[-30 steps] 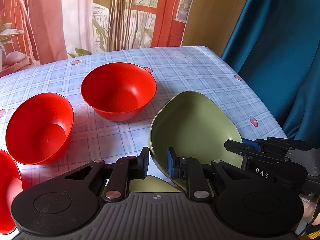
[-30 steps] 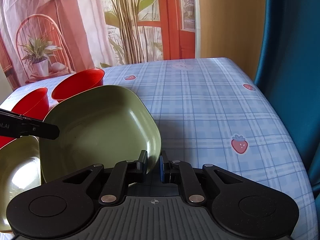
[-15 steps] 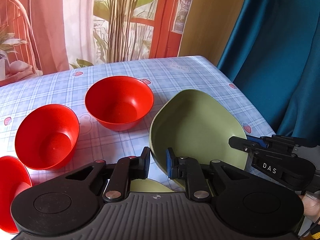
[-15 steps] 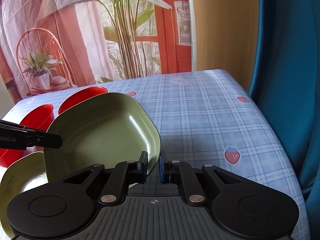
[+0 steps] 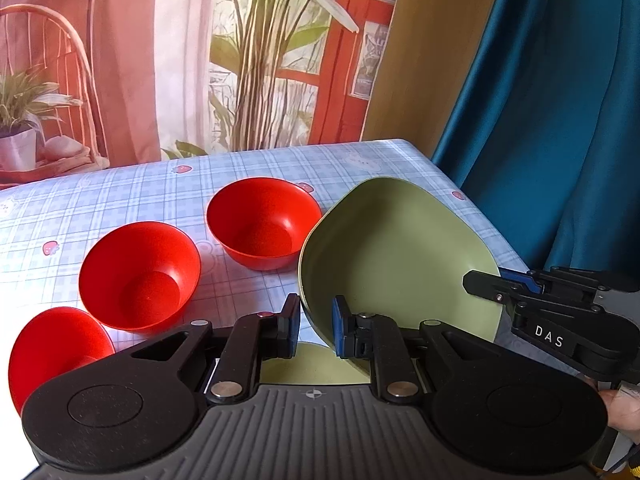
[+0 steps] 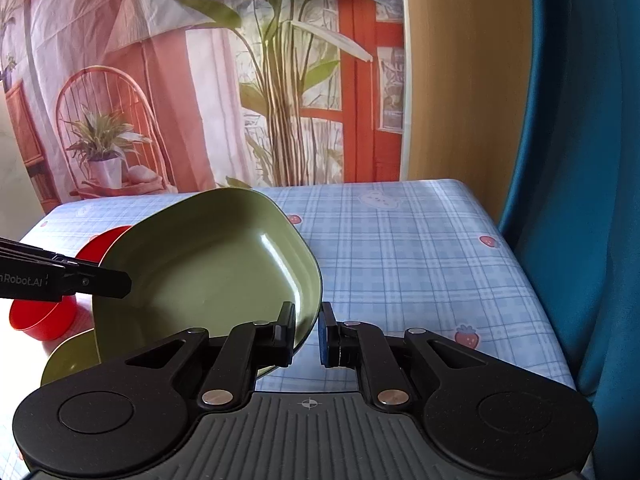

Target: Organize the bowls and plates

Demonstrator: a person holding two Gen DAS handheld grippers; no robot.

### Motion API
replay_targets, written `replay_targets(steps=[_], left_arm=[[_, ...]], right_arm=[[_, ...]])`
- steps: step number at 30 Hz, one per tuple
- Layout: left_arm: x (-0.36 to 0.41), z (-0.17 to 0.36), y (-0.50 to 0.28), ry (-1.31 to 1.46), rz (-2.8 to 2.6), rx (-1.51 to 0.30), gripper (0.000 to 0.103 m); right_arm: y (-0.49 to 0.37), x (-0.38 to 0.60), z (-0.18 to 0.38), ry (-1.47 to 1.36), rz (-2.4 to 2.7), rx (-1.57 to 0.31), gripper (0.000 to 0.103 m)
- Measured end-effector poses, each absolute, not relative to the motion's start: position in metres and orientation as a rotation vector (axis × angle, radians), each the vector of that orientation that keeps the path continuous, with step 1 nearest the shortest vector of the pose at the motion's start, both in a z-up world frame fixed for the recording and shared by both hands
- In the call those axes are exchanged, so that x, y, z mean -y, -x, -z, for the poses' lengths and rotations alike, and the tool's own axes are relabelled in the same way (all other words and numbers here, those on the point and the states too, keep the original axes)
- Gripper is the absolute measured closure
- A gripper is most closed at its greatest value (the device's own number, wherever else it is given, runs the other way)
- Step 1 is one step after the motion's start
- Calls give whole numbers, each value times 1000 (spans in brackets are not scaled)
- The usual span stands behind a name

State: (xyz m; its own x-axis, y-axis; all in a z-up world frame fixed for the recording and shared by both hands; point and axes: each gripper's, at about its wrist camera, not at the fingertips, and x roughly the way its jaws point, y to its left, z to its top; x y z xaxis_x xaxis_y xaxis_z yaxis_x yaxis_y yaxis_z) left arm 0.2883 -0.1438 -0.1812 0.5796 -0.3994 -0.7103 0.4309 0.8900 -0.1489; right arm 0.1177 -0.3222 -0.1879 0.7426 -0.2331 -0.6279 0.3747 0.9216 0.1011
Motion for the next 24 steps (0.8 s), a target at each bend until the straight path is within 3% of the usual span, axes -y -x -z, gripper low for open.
replay_targets(steps=[24], left_arm=[[63,181,-242,35,391,-834,85]], right_arm=[[-111,222,186,-199,231,-699,91]])
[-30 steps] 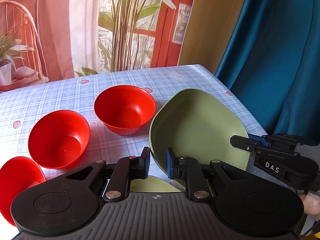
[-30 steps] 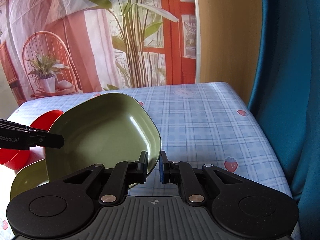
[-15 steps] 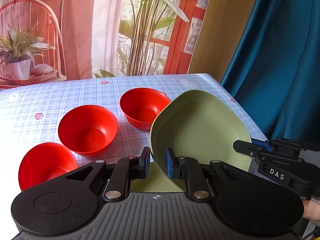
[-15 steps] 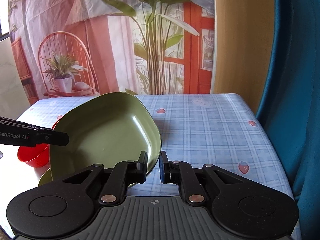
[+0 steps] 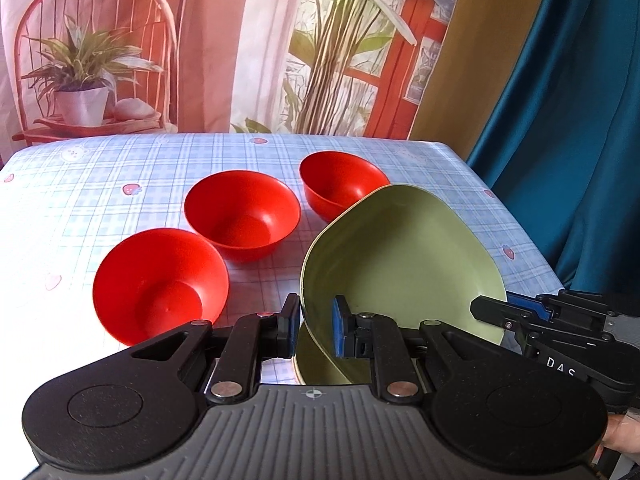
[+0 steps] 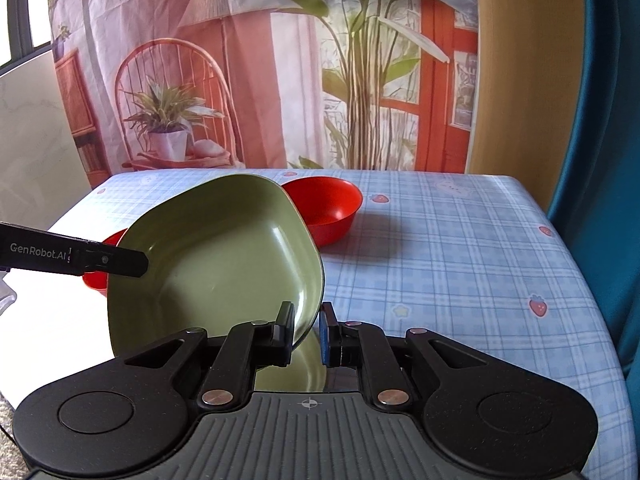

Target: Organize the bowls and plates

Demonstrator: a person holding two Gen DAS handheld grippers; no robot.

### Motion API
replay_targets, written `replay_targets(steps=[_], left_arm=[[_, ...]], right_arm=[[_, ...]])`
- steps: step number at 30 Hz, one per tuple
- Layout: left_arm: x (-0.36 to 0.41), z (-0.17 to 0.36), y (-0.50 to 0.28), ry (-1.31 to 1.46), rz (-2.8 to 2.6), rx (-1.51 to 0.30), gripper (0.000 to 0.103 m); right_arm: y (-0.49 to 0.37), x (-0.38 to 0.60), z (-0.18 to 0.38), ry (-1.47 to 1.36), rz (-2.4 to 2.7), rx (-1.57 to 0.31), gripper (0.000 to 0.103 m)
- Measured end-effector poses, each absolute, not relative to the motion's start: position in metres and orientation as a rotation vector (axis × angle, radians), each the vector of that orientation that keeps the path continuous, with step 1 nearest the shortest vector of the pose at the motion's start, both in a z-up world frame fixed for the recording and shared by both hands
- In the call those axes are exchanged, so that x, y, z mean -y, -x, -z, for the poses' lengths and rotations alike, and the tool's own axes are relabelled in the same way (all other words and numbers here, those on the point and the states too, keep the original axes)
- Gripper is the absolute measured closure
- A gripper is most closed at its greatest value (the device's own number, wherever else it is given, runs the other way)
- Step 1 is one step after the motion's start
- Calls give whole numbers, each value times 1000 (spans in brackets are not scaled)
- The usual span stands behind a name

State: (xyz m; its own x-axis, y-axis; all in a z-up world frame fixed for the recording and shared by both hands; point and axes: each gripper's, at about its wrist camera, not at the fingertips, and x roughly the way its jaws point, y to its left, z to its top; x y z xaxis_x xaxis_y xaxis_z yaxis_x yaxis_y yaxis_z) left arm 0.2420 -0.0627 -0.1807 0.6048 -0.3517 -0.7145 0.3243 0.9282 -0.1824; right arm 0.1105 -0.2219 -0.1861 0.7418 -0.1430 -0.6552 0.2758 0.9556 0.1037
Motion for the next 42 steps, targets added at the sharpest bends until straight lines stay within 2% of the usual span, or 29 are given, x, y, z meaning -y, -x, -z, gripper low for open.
replay_targets(steps=[15,28,32,39,42], left_arm=[[67,211,-240,-2,394,-884,85],[72,216,-241,-10,400,-886,84],[69,212,-238,-1,400,-876,77],[68,195,-234,-1,396,-825,65],[68,188,-233,-9,388,-802,58]], right_arm=[[-103,211,214,-166,241,-775,91],[-105,213,225,-148,272,-799,91],[-105,212,223,-143,277,-792,85],[-104,215,217,-151,284,-766,81],[-103,216,214,-164,287,-745,71]])
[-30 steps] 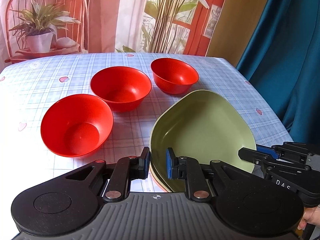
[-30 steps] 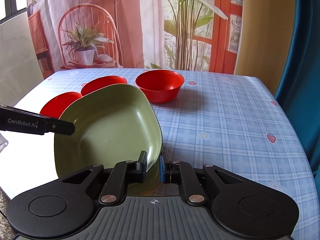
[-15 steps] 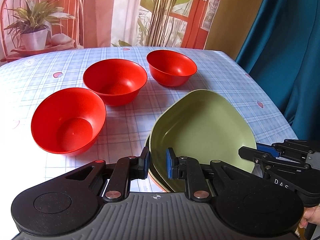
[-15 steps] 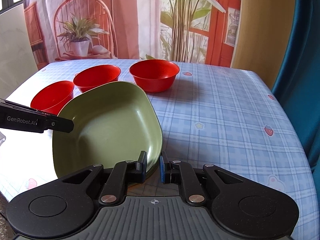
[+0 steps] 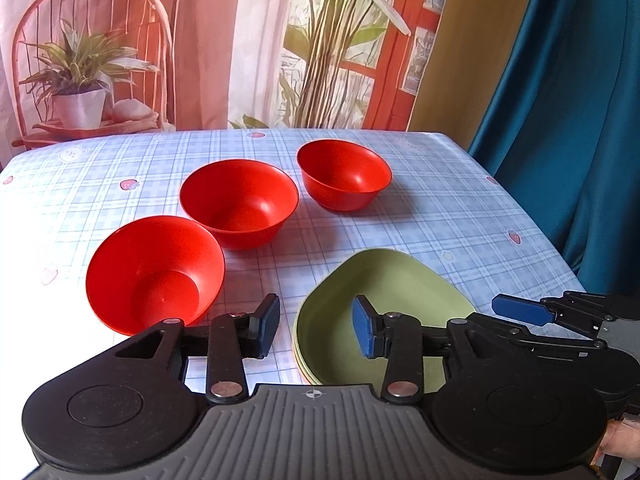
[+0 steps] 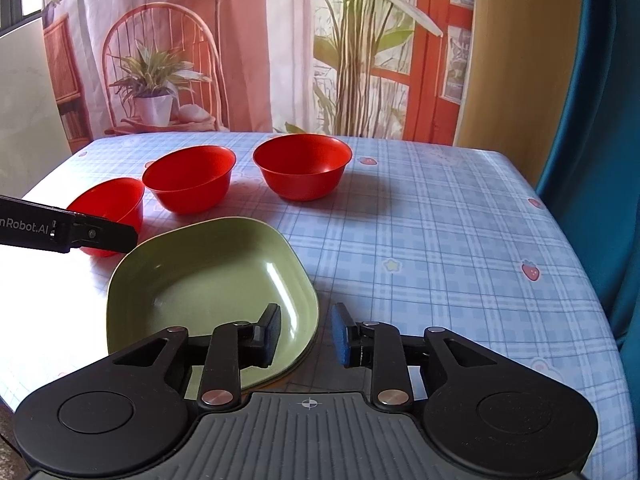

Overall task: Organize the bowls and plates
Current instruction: 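Move both grippers toward the red bowls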

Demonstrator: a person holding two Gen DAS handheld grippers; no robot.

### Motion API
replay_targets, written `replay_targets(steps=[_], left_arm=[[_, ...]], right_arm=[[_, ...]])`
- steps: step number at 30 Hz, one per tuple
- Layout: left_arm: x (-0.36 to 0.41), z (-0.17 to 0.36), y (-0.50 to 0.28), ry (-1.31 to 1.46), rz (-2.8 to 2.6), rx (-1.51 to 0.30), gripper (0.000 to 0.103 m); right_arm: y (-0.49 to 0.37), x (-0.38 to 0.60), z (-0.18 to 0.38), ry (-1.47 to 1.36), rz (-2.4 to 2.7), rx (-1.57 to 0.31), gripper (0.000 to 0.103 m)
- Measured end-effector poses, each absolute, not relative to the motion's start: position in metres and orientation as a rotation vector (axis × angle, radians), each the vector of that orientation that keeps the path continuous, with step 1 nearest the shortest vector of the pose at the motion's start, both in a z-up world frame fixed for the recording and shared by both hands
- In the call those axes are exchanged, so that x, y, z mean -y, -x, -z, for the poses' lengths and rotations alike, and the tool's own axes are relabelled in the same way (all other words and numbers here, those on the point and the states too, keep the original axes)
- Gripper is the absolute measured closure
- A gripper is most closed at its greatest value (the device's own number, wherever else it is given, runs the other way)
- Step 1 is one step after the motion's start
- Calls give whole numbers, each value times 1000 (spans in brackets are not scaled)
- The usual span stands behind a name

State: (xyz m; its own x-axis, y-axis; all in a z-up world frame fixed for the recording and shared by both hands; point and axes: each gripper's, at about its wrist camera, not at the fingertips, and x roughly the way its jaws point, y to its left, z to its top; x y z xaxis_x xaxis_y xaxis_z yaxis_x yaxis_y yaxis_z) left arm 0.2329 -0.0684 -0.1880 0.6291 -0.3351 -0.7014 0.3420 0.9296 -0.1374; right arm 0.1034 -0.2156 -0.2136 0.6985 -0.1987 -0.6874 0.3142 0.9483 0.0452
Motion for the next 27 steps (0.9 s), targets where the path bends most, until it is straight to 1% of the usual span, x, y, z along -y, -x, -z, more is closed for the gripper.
replay_targets(steps=[2,3,5,6,8,9,10,11,14,17,27], left_arm=[[66,183,-232,-12,384,-783,49],[65,180,-231,-11,379,-772,47],[62,175,-231,-5,372,-752,38],[60,172,-231,-2,370,-740,36],[58,168,-231,-1,366,-717,29],[57,166,-231,-2,362,-705,28],[56,164,-231,-3,357,-694,25],[55,162,-231,0,354,-683,21],[50,157,-230,8,349,-649,15],[46,152,-229,11,344,-614,11],[27,140,-240,22,314,-607,10]], right_arm=[[-103,217,210,-182,290,-725,55],[-103,218,209,-188,289,-716,50],[-103,219,206,-193,293,-700,33],[-104,219,205,-194,295,-692,30],[-105,219,201,-189,306,-677,17],[-106,219,200,-185,310,-672,13],[-106,218,199,-182,313,-664,5],[-107,218,197,-178,312,-653,0],[-109,217,193,-168,319,-632,0],[-111,218,189,-174,332,-610,0],[-129,226,180,-204,350,-583,0]])
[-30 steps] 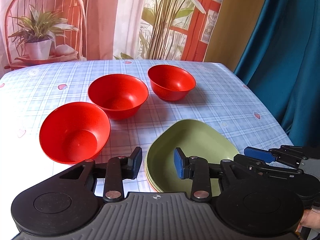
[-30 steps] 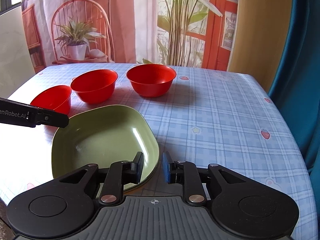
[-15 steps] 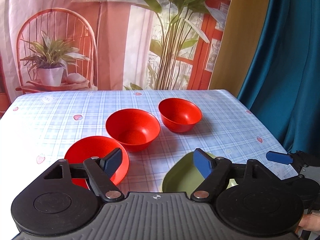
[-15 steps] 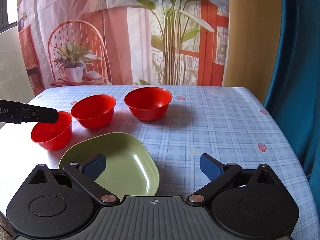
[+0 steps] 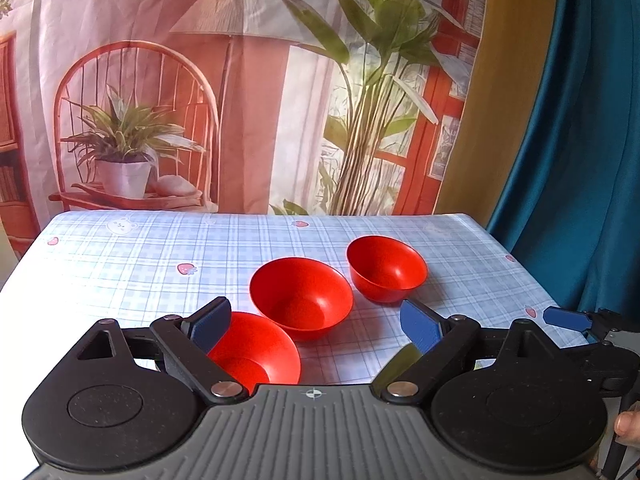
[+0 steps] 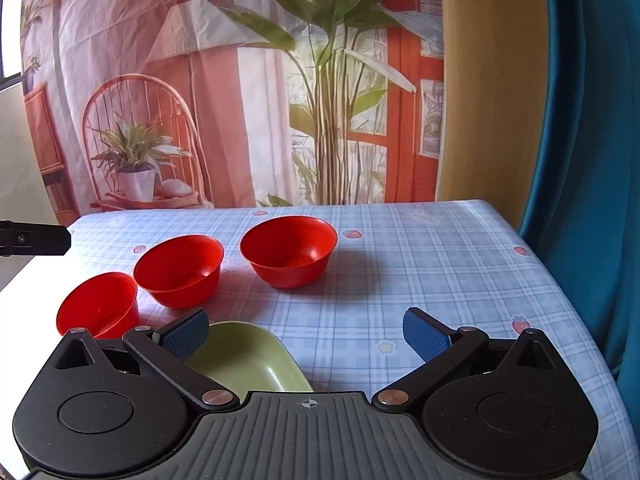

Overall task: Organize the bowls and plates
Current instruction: 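Move both grippers toward the red bowls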

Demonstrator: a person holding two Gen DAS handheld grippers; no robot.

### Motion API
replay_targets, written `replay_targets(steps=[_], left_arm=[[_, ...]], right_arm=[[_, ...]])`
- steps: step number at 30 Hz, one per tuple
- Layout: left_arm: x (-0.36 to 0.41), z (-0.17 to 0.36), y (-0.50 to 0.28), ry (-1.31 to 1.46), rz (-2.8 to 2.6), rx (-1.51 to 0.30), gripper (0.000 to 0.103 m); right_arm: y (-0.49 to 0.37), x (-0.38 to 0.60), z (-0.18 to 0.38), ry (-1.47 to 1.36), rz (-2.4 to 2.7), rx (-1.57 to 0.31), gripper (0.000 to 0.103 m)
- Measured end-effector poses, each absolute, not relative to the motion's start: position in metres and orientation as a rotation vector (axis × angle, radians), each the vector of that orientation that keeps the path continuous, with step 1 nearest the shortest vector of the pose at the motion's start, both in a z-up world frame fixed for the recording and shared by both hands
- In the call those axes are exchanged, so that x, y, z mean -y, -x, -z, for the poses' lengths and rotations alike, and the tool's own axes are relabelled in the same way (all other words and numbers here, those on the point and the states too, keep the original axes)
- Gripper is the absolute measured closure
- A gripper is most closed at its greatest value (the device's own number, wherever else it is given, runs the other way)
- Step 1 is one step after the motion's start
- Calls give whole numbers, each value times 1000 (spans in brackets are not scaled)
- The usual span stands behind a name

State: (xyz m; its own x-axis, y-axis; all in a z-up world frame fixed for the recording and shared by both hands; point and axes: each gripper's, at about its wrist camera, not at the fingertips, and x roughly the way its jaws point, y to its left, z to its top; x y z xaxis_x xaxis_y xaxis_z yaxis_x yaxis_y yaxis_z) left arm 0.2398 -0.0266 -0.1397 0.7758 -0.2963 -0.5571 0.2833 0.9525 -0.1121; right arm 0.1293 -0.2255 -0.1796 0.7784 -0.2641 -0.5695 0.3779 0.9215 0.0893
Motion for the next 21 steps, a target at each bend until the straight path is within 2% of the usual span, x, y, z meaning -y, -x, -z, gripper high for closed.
replay_targets(steps=[21], left_arm=[[3,133,-273,-5,219,-605,10]], right_arm=[[-176,242,168,-129,302,-610,0]])
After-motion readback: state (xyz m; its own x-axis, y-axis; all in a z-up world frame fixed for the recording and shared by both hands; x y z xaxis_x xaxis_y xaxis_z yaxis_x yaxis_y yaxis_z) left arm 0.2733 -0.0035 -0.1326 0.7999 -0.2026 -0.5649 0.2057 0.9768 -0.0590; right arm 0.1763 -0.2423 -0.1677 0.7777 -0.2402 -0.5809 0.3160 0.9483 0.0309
